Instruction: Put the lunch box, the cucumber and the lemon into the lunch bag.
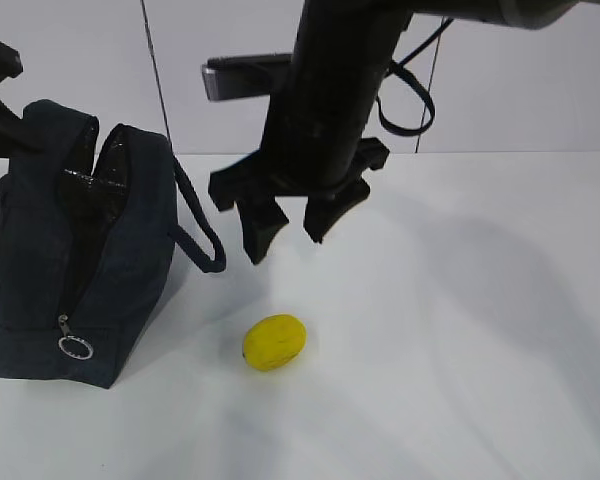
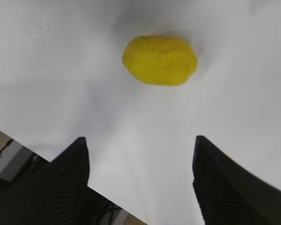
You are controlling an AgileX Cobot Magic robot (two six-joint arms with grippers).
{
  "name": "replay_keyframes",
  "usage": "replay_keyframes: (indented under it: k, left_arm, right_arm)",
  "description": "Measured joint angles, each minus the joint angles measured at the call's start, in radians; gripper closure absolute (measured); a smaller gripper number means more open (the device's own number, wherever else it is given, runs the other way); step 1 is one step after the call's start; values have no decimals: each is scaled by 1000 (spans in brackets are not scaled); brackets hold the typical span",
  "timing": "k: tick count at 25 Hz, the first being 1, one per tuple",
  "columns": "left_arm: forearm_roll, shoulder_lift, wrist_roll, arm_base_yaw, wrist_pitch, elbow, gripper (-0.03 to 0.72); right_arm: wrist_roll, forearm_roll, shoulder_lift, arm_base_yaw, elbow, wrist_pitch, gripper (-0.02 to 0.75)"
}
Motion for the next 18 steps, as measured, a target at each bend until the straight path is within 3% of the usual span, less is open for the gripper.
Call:
replay_keyframes:
  k: [13, 18]
  left_arm:
    - [0, 0, 6, 0, 0, 0, 693]
    - [0, 0, 8, 0, 0, 0, 693]
  right_arm:
    - [-4, -16, -35, 71, 204, -29, 220]
    - [38, -18, -101, 71, 328, -186, 221]
